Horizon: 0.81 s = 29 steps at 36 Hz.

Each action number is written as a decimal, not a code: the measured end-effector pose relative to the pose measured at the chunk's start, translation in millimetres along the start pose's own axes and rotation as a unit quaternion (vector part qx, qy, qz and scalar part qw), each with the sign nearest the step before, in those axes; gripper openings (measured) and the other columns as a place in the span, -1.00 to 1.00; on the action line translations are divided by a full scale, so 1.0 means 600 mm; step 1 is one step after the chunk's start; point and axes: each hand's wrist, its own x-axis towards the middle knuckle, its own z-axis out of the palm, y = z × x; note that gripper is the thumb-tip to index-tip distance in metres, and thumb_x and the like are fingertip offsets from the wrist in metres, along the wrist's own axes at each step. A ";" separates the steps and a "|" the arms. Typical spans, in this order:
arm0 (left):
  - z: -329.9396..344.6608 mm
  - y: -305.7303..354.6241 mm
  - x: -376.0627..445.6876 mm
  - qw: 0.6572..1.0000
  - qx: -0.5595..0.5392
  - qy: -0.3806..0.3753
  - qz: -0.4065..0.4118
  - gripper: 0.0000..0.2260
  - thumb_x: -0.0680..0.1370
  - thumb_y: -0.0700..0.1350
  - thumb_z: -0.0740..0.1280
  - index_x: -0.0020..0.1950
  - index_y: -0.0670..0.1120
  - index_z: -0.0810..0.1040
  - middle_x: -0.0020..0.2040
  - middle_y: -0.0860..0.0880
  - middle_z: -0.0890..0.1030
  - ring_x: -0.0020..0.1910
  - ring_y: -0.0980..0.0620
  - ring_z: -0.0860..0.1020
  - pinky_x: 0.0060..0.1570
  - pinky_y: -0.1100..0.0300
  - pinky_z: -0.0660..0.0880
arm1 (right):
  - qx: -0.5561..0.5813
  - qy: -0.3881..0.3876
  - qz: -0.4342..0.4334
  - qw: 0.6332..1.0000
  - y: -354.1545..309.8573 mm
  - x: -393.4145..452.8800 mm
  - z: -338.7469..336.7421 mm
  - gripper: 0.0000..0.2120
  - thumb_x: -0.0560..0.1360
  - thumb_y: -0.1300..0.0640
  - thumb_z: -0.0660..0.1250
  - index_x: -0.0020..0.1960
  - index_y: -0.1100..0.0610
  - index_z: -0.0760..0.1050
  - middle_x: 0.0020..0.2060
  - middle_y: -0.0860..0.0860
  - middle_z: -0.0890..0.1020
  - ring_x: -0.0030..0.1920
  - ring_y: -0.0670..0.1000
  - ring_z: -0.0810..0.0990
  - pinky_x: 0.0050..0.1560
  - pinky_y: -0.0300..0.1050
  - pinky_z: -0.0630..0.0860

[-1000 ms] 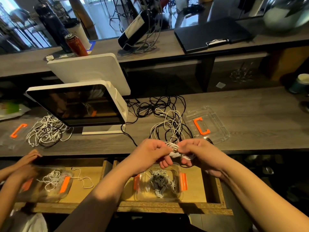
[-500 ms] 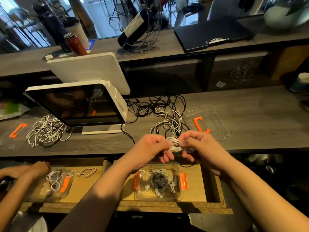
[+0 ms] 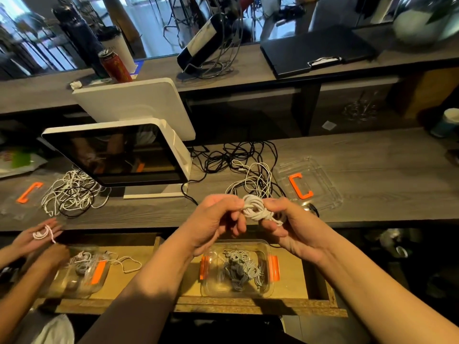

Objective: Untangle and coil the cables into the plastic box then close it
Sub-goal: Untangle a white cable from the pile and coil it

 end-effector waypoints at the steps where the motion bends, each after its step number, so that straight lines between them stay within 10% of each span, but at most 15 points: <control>1: -0.003 -0.001 0.004 0.999 0.042 0.028 0.006 -0.82 0.51 -0.12 0.41 -0.29 -0.08 0.54 -0.34 -0.06 0.61 -0.39 0.06 0.53 -0.38 0.29 0.50 | -0.015 0.041 -0.008 0.999 0.002 0.001 -0.001 -0.48 0.31 0.22 0.57 0.18 0.36 0.49 -0.23 0.16 0.58 -0.48 -0.10 0.52 -0.60 -0.40 0.40; 5: -0.015 -0.017 0.011 0.994 0.090 0.066 0.018 -0.81 0.53 -0.17 0.43 0.12 -0.13 0.55 -0.11 -0.02 0.69 -0.15 0.02 0.66 -0.21 0.19 0.60 | -0.050 0.113 0.000 0.992 0.010 0.002 -0.005 -0.65 0.44 0.26 0.38 0.21 0.35 0.54 -0.22 0.16 0.62 -0.44 -0.09 0.57 -0.52 -0.38 0.50; 16: -0.054 -0.143 0.020 0.974 0.087 0.206 -0.032 -0.83 0.54 -0.23 0.45 0.13 -0.17 0.68 -0.06 -0.13 0.74 -0.14 -0.03 0.69 -0.08 0.18 0.64 | -0.345 0.217 -0.056 0.912 0.078 0.062 -0.080 -0.68 0.34 -0.03 0.50 -0.02 0.16 0.67 -0.09 0.12 0.71 -0.09 0.01 0.67 0.02 -0.05 0.62; 29: -0.113 -0.347 0.068 0.924 0.077 0.289 -0.239 -0.58 0.53 -0.20 0.49 0.33 -0.33 0.52 0.01 -0.24 0.66 -0.29 0.00 0.61 -0.43 0.29 0.53 | -0.326 0.330 0.054 0.884 0.224 0.165 -0.235 -0.87 0.48 0.22 0.48 -0.17 0.23 0.56 -0.25 0.18 0.62 -0.19 0.12 0.57 -0.10 0.03 0.56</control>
